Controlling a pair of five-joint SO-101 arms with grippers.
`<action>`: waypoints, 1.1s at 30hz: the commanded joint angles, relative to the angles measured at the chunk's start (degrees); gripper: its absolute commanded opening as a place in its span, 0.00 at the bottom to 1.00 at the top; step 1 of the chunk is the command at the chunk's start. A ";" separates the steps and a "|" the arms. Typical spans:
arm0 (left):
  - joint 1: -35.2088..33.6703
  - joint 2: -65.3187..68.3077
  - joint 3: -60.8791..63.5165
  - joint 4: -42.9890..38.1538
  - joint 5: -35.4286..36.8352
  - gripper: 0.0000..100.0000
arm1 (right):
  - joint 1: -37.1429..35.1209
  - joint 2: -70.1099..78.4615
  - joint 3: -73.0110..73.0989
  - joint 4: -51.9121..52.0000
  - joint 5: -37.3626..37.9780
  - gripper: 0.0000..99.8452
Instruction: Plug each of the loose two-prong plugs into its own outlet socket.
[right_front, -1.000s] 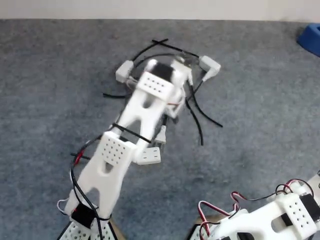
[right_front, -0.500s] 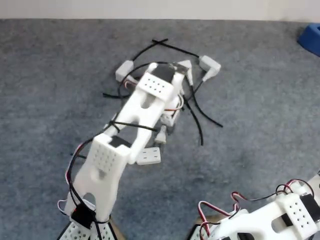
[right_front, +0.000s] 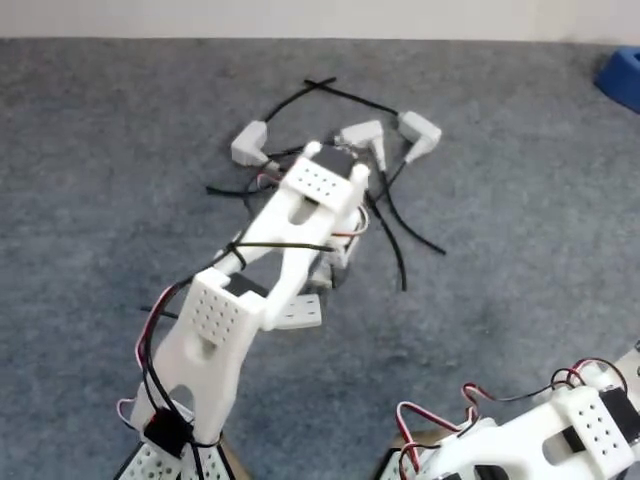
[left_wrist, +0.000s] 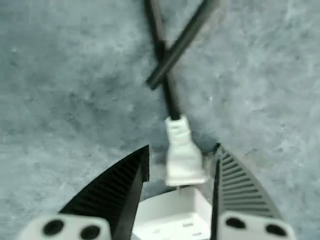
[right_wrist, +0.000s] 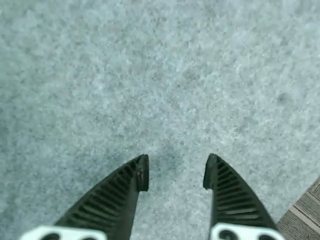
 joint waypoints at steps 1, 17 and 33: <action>1.54 1.10 -0.31 -0.79 0.09 0.21 | -0.40 -1.45 -0.31 0.75 0.70 0.18; 13.05 -11.03 -0.13 3.08 -11.43 0.01 | -0.48 -1.45 -0.31 0.75 0.70 0.18; 33.45 -25.45 21.05 3.60 -16.18 0.01 | 2.51 -1.45 -0.92 0.31 6.68 0.18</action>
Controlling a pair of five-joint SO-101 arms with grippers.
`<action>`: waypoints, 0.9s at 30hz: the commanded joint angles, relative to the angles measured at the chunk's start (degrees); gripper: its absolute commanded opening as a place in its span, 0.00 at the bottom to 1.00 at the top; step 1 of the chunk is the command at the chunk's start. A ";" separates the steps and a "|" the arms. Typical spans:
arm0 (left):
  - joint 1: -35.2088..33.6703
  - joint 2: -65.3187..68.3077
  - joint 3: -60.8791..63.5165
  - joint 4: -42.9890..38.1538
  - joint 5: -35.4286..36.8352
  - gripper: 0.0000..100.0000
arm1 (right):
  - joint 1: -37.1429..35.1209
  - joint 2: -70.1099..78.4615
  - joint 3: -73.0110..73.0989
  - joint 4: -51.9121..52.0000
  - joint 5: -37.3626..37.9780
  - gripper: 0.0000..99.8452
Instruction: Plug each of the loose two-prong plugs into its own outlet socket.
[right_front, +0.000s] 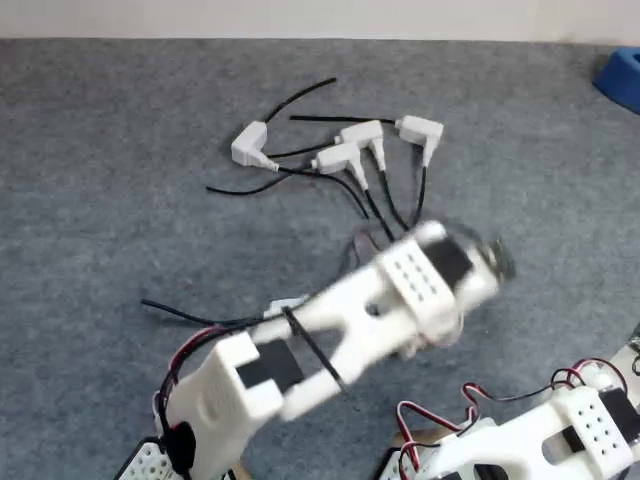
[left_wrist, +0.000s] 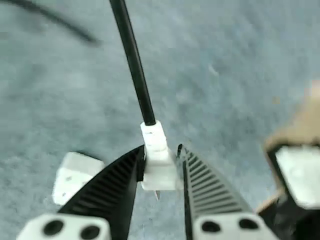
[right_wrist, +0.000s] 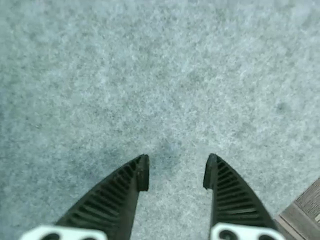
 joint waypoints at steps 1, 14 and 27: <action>4.97 -7.60 9.01 0.88 -7.12 0.01 | 1.54 -1.45 -1.10 0.13 0.79 0.18; 4.79 -14.73 17.80 0.70 -34.29 0.01 | 1.71 -1.45 -1.63 -0.31 2.55 0.18; 4.88 -14.73 18.07 0.70 -34.11 0.20 | 1.71 -1.45 -1.54 -0.31 2.64 0.18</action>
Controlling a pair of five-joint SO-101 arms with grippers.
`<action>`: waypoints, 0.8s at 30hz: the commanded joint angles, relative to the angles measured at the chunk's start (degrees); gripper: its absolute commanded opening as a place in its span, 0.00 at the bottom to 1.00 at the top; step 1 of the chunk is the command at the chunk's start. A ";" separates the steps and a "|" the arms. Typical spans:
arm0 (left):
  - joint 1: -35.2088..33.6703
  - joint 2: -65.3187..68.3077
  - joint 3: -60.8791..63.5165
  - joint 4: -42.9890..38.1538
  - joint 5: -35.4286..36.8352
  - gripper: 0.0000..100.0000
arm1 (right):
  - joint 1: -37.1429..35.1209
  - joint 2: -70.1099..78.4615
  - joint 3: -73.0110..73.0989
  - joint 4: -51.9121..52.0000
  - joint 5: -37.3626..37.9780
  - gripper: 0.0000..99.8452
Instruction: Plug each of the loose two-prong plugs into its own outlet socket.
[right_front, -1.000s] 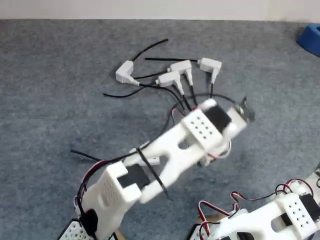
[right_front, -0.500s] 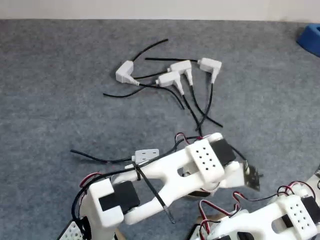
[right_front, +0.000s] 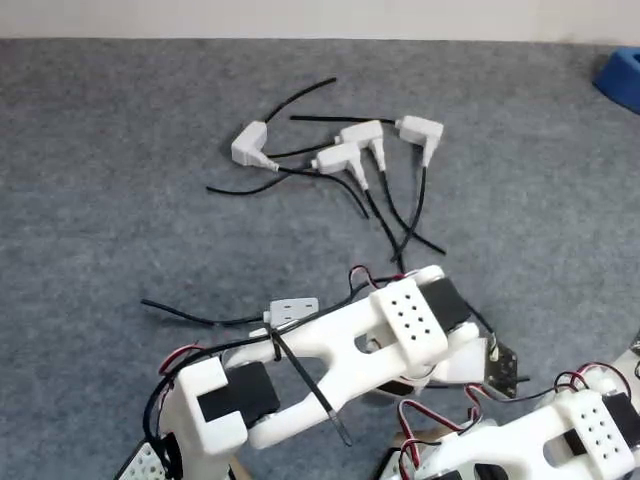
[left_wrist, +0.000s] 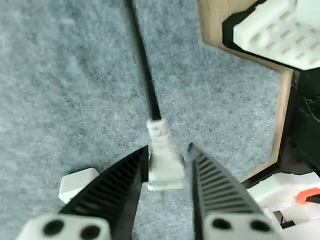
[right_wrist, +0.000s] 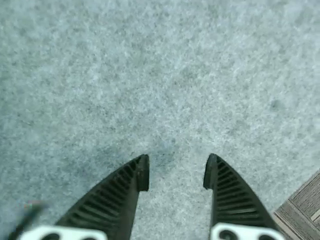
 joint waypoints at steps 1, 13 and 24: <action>0.40 -3.12 -0.48 0.70 -0.18 0.21 | 0.57 -1.45 -1.54 -0.31 0.79 0.18; -18.33 -3.47 -9.80 -0.97 13.10 0.21 | -5.14 -3.21 -3.91 -0.13 1.05 0.18; -70.46 -3.56 -26.68 0.18 30.42 0.21 | -51.12 -17.01 -16.75 14.02 -3.96 0.18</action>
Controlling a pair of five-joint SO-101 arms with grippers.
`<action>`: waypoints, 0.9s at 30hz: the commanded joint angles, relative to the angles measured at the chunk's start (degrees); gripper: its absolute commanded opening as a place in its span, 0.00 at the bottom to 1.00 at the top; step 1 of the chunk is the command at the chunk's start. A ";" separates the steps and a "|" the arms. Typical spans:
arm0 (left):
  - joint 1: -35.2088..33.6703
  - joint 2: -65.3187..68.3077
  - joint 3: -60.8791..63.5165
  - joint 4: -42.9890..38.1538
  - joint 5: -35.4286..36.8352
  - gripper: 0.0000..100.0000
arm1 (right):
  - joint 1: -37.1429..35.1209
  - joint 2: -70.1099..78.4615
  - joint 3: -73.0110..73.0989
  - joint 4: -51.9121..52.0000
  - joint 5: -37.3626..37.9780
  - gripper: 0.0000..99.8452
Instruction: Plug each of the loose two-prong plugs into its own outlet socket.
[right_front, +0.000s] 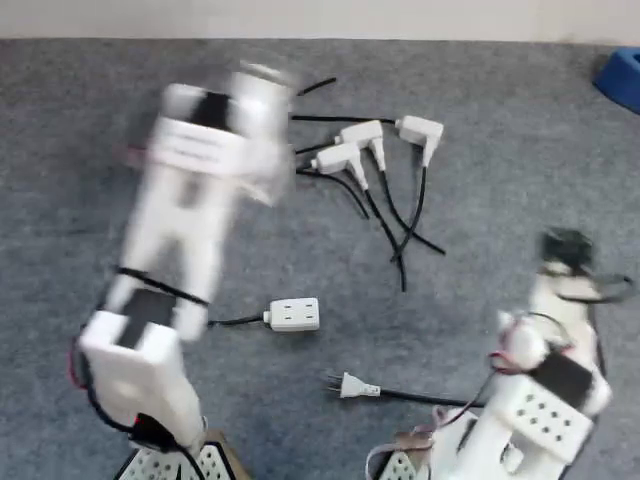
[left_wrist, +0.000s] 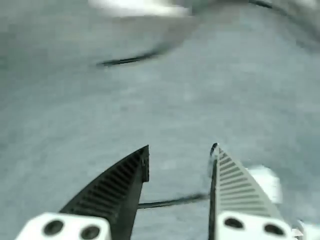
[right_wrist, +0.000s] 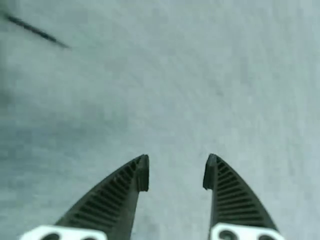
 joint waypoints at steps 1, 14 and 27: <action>-20.09 -2.51 -2.77 0.70 -6.42 0.21 | -14.37 3.38 -10.77 8.31 -8.53 0.18; -55.78 -1.45 -2.15 -6.86 -34.20 0.21 | -61.49 31.78 -35.03 30.81 0.44 0.18; -59.74 13.23 0.40 -13.45 -46.59 0.21 | -75.91 -4.70 -7.96 29.05 3.60 0.18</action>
